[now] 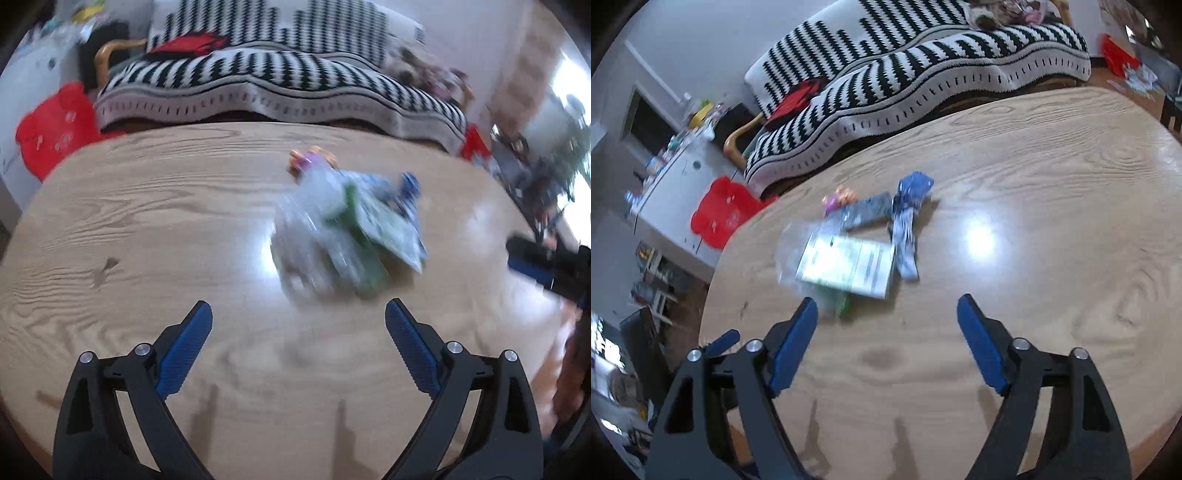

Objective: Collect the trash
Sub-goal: 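Grasp the clear plastic bag with the left tool while the right tool grasps crumpled blue foil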

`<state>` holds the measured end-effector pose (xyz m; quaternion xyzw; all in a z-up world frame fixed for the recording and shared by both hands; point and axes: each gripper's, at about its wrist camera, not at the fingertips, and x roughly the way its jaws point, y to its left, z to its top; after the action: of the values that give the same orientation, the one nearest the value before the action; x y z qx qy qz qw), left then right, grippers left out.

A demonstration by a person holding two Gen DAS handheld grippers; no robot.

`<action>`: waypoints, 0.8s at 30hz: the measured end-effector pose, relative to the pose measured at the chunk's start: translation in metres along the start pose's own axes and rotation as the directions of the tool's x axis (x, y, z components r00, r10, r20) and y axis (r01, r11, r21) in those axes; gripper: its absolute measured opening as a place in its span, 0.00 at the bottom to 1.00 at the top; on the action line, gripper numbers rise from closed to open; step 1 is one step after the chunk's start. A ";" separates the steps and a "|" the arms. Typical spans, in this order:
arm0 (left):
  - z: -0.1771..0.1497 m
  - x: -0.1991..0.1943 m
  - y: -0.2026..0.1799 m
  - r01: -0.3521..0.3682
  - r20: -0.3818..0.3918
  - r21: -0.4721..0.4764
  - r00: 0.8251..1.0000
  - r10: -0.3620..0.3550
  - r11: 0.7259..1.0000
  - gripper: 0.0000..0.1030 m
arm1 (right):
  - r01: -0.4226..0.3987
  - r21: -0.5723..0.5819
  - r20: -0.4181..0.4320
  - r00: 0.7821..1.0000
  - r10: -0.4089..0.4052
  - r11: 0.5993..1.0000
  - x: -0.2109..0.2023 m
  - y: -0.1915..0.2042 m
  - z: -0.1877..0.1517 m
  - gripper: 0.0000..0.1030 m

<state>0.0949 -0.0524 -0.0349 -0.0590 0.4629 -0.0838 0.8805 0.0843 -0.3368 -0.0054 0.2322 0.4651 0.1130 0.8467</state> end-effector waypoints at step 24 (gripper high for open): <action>0.052 0.074 0.022 0.038 0.040 -0.094 0.999 -0.035 0.995 0.15 | 0.031 -0.063 -0.021 0.999 -0.032 0.998 0.105 -0.007 0.043 0.20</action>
<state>0.1810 -0.0445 -0.0689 -0.1108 0.4483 -0.0767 0.8837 0.1769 -0.3125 -0.0665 0.1968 0.4740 0.1168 0.8502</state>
